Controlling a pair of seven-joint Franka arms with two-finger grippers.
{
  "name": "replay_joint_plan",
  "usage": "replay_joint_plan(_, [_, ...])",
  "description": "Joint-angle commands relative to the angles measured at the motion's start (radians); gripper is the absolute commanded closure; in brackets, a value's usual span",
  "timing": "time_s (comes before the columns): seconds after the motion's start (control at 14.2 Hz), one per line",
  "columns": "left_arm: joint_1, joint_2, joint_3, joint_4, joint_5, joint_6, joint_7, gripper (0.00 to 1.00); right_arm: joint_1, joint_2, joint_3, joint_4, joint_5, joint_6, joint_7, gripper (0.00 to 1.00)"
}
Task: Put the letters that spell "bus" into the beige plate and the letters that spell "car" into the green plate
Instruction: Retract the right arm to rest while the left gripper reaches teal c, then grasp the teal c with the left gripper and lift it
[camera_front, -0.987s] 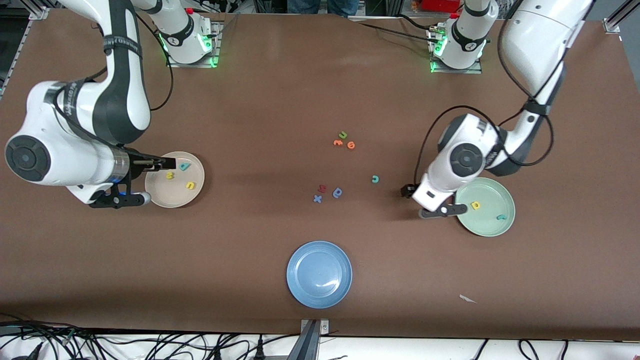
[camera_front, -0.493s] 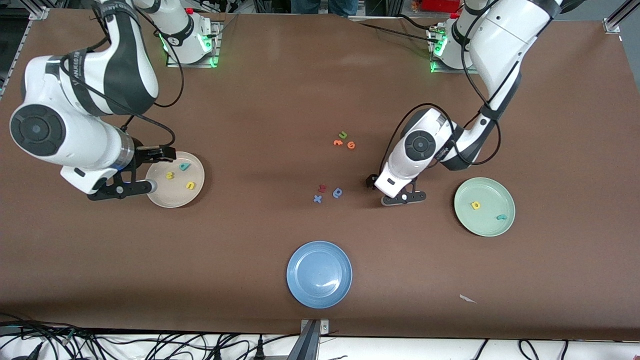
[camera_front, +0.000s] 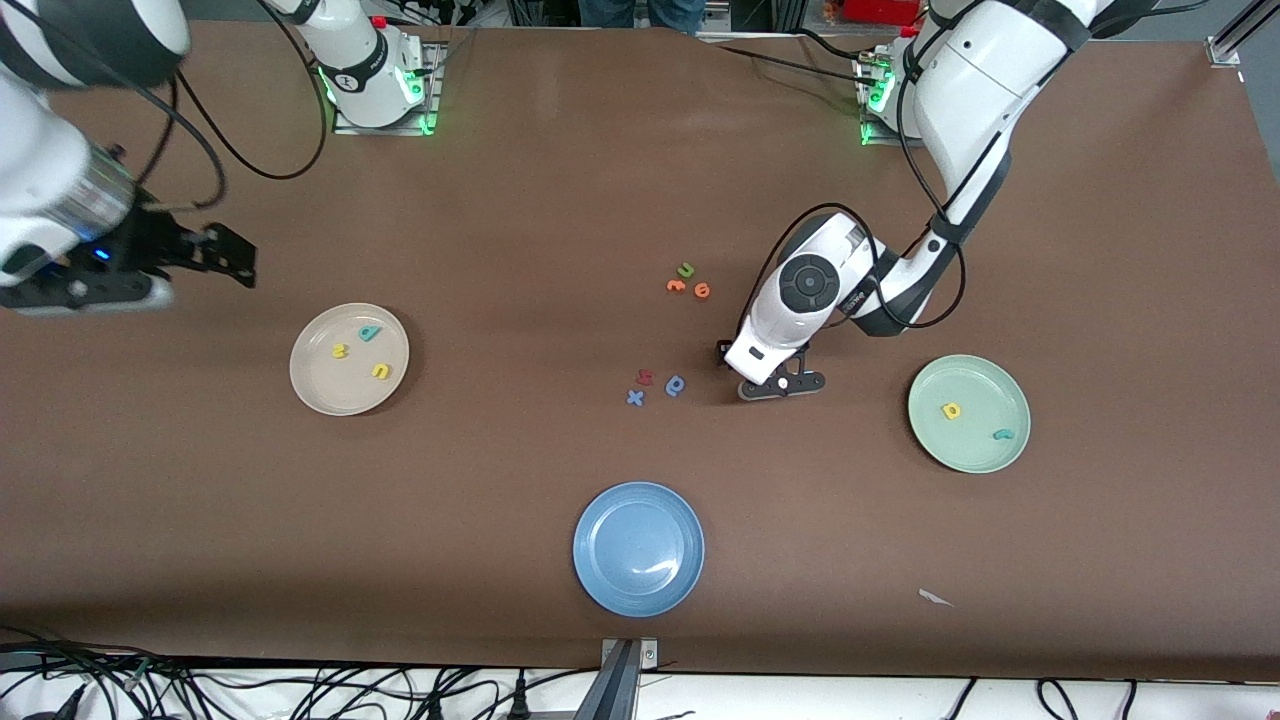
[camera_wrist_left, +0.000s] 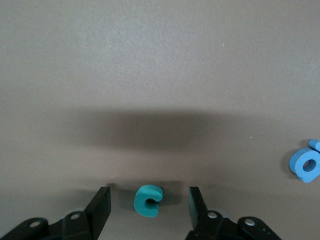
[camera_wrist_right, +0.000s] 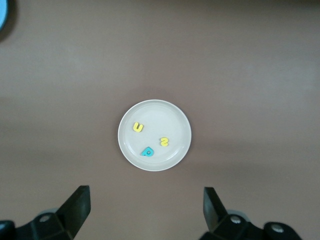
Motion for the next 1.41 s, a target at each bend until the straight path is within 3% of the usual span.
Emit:
replay_joint_plan(0.0, [-0.017, -0.012, 0.011, -0.019, -0.007, 0.015, -0.007, 0.41, -0.004, -0.050, 0.000, -0.055, 0.027, -0.056, 0.028, 0.00])
replay_joint_plan(0.14, [-0.019, -0.012, 0.013, -0.019, -0.006, 0.012, -0.007, 0.47, 0.005, -0.061, -0.049, -0.067, 0.069, -0.048, 0.032, 0.00])
replay_joint_plan(0.99, [-0.019, -0.010, 0.014, -0.019, 0.036, 0.003, -0.011, 0.79, 0.004, -0.035, -0.051, -0.055, 0.074, -0.047, 0.032, 0.00])
replay_joint_plan(1.34, [-0.014, -0.016, 0.014, -0.002, 0.060, -0.034, -0.011, 0.88, 0.004, -0.035, -0.051, -0.056, 0.075, -0.045, 0.032, 0.00])
